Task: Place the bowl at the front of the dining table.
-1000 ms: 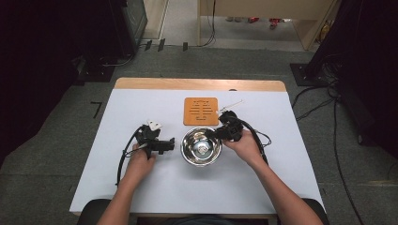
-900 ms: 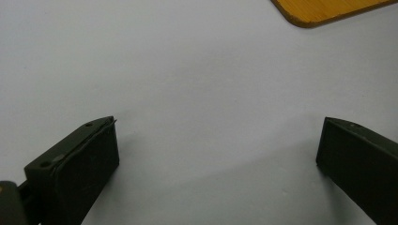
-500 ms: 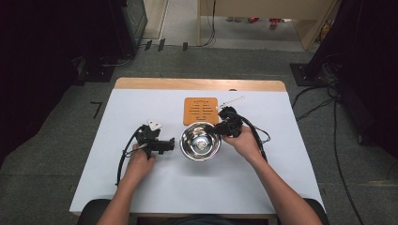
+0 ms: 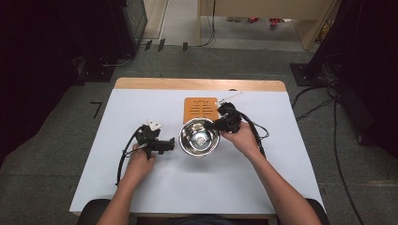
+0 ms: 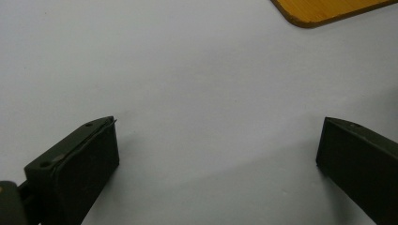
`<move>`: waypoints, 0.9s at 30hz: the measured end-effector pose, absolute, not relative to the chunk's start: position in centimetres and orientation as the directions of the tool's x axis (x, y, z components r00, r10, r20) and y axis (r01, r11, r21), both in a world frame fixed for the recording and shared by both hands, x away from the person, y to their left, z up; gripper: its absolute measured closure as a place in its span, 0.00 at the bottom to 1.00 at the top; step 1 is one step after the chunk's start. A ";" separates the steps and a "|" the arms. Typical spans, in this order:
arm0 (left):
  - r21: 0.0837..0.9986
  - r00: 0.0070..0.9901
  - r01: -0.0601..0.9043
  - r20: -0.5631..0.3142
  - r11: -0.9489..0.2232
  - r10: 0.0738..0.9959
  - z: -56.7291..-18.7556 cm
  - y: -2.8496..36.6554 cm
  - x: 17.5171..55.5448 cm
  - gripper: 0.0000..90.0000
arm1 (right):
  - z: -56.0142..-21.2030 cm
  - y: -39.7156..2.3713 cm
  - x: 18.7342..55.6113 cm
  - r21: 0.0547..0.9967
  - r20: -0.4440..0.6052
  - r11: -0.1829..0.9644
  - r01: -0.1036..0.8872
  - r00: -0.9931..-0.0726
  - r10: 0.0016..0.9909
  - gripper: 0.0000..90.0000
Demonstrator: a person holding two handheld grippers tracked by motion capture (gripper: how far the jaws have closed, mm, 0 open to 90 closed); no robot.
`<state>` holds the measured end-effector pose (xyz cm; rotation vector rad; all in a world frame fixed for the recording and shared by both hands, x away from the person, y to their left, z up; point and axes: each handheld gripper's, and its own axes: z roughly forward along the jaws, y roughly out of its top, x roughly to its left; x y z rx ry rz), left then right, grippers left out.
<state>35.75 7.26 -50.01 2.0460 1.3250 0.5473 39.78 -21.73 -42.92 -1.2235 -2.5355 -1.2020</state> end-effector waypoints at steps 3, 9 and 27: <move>0.700 0.408 0.650 0.005 -0.295 0.913 -50.0 7.3 35.8 0.00 | -42.8 -21.8 40.0 0.622 0.380 0.369 0.690 -0.679 0.629 0.94; 0.700 0.409 0.649 0.007 -0.297 0.912 -50.0 7.3 35.8 0.00 | -42.7 -22.0 40.4 0.624 0.388 0.355 0.696 -0.670 0.632 0.94; 0.700 0.408 0.650 0.006 -0.296 0.913 -50.0 7.3 35.8 0.00 | -42.3 -22.6 42.1 0.638 0.381 0.333 0.695 -0.660 0.647 0.94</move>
